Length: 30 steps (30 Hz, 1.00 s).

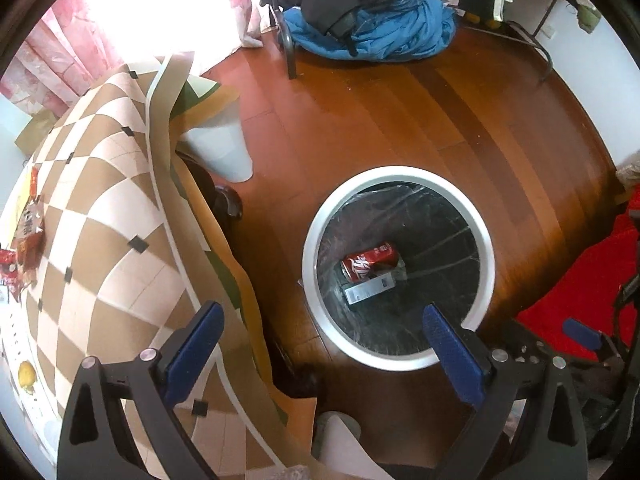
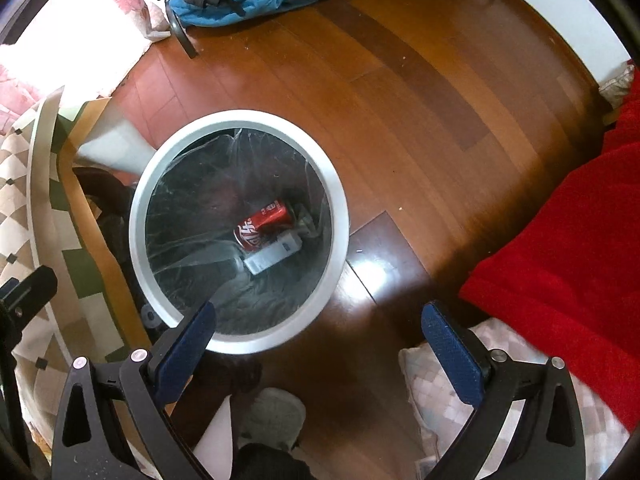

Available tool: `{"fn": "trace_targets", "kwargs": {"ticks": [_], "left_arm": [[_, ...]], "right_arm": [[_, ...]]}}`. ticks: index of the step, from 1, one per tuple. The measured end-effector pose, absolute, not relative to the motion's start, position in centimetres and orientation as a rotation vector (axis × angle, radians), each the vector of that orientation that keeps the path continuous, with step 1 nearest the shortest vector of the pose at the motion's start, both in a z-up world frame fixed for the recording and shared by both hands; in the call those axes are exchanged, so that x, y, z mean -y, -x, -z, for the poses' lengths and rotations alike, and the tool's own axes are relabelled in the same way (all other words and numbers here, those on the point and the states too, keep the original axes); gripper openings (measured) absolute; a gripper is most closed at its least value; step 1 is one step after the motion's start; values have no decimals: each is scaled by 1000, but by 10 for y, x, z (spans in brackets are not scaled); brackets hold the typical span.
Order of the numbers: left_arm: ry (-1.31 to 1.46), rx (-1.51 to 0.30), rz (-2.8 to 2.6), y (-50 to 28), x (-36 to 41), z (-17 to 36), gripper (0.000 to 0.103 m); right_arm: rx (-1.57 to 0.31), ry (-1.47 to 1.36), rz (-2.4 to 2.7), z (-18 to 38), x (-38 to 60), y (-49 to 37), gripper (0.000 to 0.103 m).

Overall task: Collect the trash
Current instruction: 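Move both tools back over the table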

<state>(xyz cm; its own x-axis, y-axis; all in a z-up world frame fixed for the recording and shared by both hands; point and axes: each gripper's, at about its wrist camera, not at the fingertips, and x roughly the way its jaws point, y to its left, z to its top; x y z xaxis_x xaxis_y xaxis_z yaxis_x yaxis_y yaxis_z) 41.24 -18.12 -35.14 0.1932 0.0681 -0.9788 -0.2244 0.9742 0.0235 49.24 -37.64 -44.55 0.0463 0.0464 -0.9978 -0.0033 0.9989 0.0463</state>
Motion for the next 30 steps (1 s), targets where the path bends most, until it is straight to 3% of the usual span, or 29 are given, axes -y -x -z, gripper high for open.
{"fn": "trace_targets", "kwargs": {"ticks": [10, 22, 26, 30], "left_arm": [[146, -1297, -224, -386, 179, 297, 102], [215, -1064, -363, -287, 105, 167, 102], [254, -1004, -486, -220, 49, 150, 102], [281, -1091, -618, -154, 0, 177, 103]], "right_arm": [[-1433, -54, -32, 373, 381, -472, 103], [-1222, -125, -192, 231, 338, -414, 103], [-1234, -111, -323, 218, 289, -379, 103], [-1303, -63, -457, 239, 228, -338, 103]]}}
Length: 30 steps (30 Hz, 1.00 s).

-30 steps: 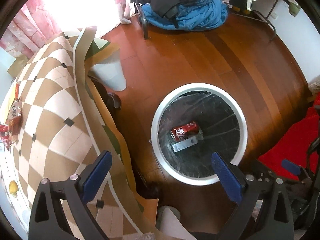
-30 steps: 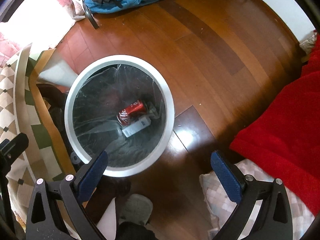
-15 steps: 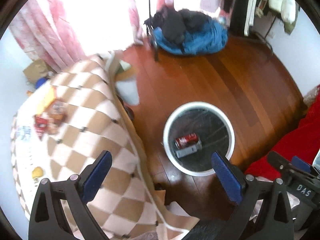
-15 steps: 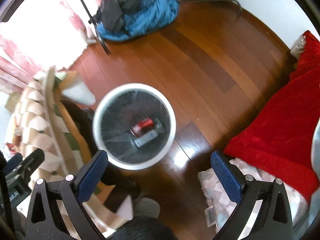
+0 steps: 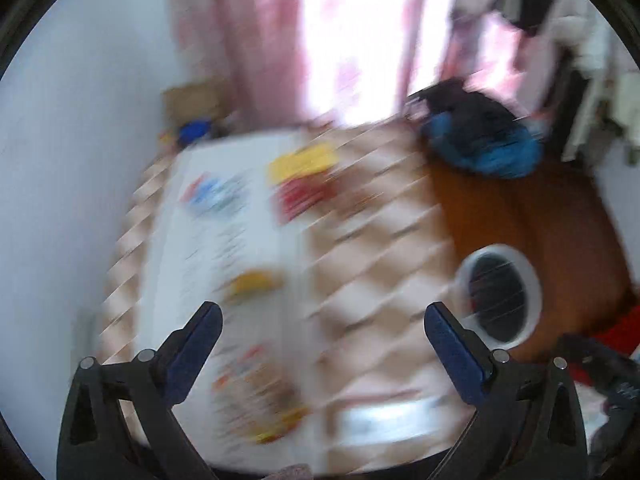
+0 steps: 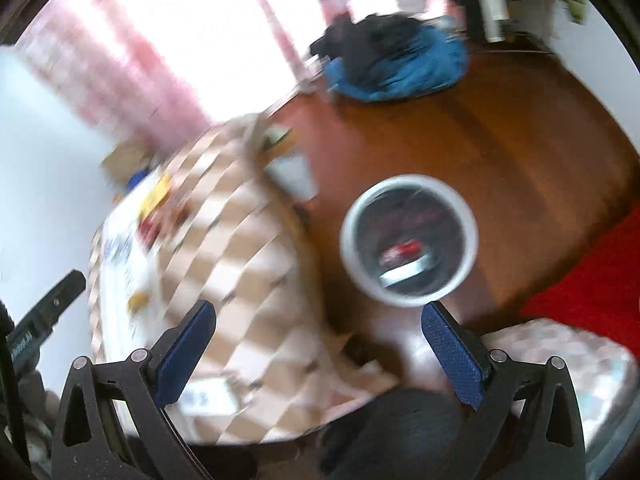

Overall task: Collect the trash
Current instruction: 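Move both tools back over the table, then grasp the orange snack bag with the left tool while the right tool grasps the white card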

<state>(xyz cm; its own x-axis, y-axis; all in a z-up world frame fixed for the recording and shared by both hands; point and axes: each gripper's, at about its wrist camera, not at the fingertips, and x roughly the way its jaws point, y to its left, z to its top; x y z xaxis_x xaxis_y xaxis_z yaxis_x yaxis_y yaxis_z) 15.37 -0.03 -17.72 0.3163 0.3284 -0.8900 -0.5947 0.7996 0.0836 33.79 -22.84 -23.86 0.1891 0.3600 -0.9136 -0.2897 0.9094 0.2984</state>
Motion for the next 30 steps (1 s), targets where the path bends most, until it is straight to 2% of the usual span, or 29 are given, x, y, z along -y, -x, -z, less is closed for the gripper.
{"fn": "trace_targets", "kwargs": {"ticks": [2, 4, 10, 14, 16, 17, 30], "left_arm": [[323, -1166, -674, -125, -20, 203, 103], [386, -1235, -707, -101, -33, 233, 103], [556, -1379, -718, -82, -45, 310, 103], [590, -1422, -707, -93, -41, 338, 100], [589, -1414, -709, -94, -41, 344, 90], [588, -1396, -711, -91, -41, 343, 89], [543, -1369, -788, -37, -39, 341, 89]], "right_arm": [[-1346, -53, -507, 257, 202, -318, 103], [-1411, -36, -551, 281, 178, -300, 89], [-1468, 250, -711, 318, 115, -255, 89], [-1485, 384, -764, 330, 96, -247, 89], [-1479, 453, -786, 331, 92, -242, 89], [-1472, 492, -795, 330, 88, -241, 89], [-1361, 945, -962, 337, 40, -203, 89]]}}
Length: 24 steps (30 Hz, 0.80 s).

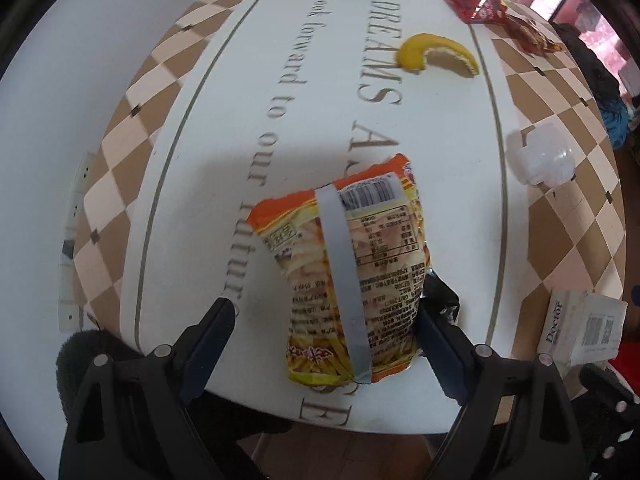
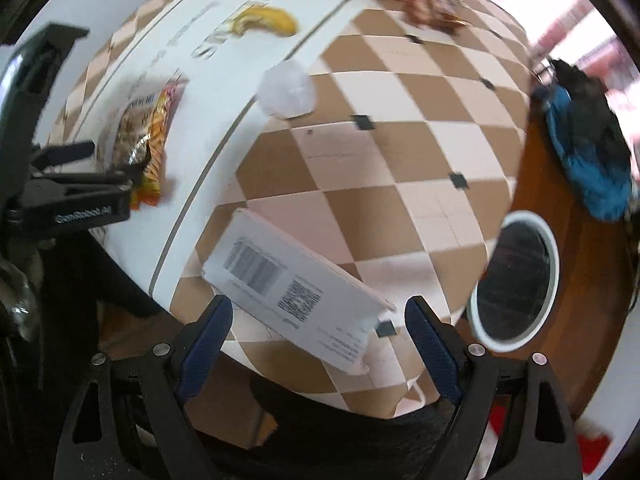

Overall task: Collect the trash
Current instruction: 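Grasp the orange snack bag with the left tool while the right tool grasps the white card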

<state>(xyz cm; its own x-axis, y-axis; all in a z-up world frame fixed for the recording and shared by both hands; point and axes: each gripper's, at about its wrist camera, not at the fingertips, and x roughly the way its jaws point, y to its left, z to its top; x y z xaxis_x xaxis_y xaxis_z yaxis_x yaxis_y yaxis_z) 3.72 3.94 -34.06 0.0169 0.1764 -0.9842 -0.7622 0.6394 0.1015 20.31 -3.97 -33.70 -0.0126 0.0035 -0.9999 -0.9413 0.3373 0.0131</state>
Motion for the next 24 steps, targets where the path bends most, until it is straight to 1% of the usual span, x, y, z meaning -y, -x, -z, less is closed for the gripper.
{"fn": "trace_targets", "kwargs": {"ticks": [3, 6, 7, 8, 10, 11, 13, 15, 16, 18, 19, 21, 22, 24], "left_arm": [[564, -1360, -790, -29, -41, 345, 89], [565, -1358, -788, -27, -43, 345, 89], [563, -1357, -788, -24, -43, 345, 89], [562, -1358, -785, -25, -46, 346, 89], [564, -1358, -778, -32, -48, 344, 89], [566, -1356, -775, -35, -49, 343, 89], [566, -1351, -768, -36, -50, 341, 89], [568, -1345, -754, -44, -52, 342, 89], [567, -1341, -747, -46, -52, 342, 87], [562, -1331, -729, -50, -53, 342, 76], [558, -1333, -719, -50, -54, 342, 63], [549, -1328, -700, -52, -54, 342, 52], [552, -1324, -689, -53, -54, 341, 41], [543, -1325, -680, -54, -54, 340, 36]], "right_arm": [[-1344, 1054, -983, 347, 27, -195, 89], [-1348, 1095, -978, 359, 18, -196, 88], [-1353, 1089, -979, 362, 16, -197, 80], [-1368, 1071, -974, 364, 16, -200, 76], [-1404, 984, -946, 367, 14, -210, 68], [-1424, 923, -923, 367, 17, -218, 67], [-1468, 769, -828, 365, 24, -240, 64], [-1535, 598, -762, 367, 34, -261, 64], [-1569, 526, -747, 368, 38, -269, 65], [-1600, 465, -757, 369, 39, -278, 69], [-1594, 475, -767, 368, 38, -278, 69], [-1569, 528, -778, 368, 36, -277, 69], [-1557, 547, -780, 369, 35, -271, 69], [-1522, 598, -782, 368, 33, -266, 68]]}}
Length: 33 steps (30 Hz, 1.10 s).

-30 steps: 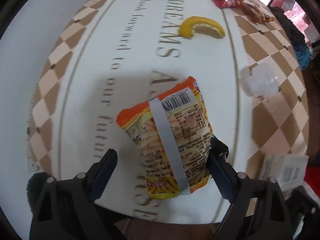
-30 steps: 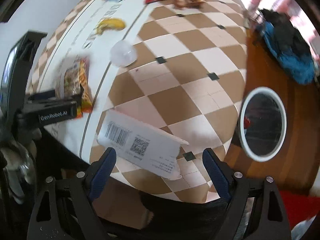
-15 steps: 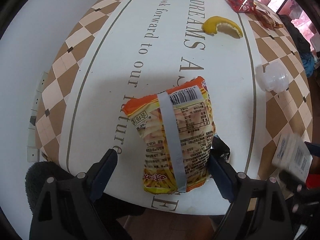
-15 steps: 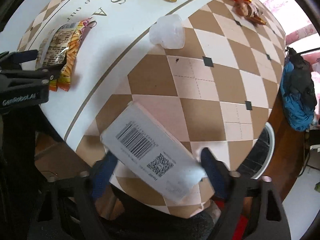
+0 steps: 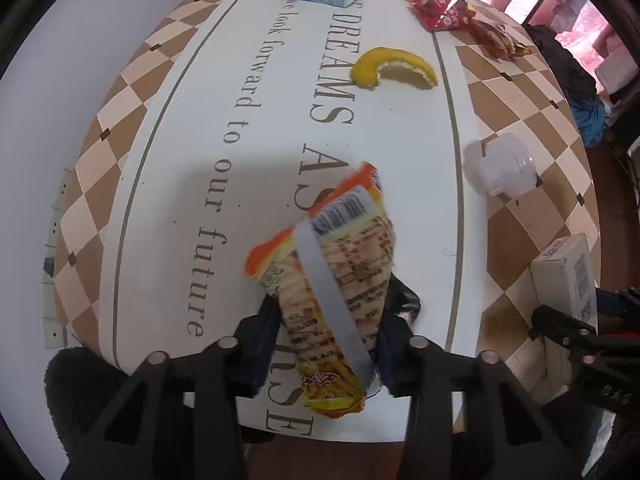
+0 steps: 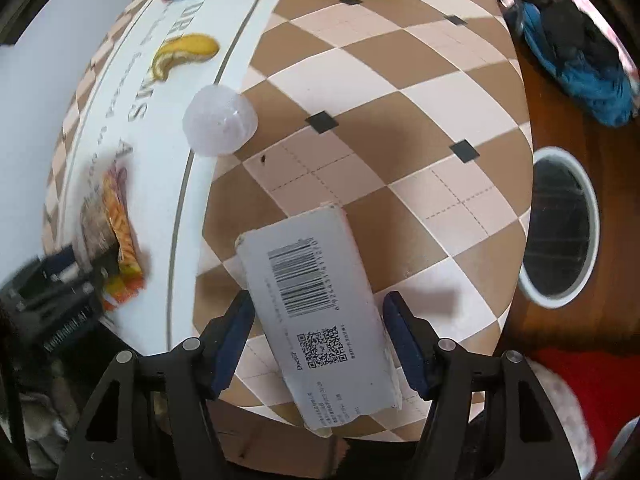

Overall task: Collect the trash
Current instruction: 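Grasp the orange snack bag with the left tool while the right tool grasps the white card, then carry the snack bag and card to the bin and release both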

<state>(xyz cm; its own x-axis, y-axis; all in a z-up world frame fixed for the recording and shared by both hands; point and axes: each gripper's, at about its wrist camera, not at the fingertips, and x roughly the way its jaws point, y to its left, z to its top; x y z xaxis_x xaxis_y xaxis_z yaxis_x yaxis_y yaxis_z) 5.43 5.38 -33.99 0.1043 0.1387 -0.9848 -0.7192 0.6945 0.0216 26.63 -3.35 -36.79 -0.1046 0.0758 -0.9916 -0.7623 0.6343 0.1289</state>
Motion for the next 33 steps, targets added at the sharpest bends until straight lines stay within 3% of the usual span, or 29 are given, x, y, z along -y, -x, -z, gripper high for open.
{"fn": "trace_targets", "kwargs": {"ticks": [3, 13, 24, 29, 33], "left_arm": [[511, -1315, -672, -56, -51, 335, 27], [392, -1208, -655, -80, -27, 282, 26], [242, -1019, -418, -200, 42, 174, 26], [201, -1020, -262, -281, 93, 183, 26], [231, -1076, -137, -340, 126, 211, 26]], "right_arm": [[-1455, 650, -756, 366, 35, -257, 54], [-1407, 312, -752, 329, 66, -271, 54], [-1188, -71, -608, 227, 177, -339, 54], [-1161, -141, -498, 218, 247, -390, 54], [-1195, -174, -385, 242, 301, -437, 54]]}}
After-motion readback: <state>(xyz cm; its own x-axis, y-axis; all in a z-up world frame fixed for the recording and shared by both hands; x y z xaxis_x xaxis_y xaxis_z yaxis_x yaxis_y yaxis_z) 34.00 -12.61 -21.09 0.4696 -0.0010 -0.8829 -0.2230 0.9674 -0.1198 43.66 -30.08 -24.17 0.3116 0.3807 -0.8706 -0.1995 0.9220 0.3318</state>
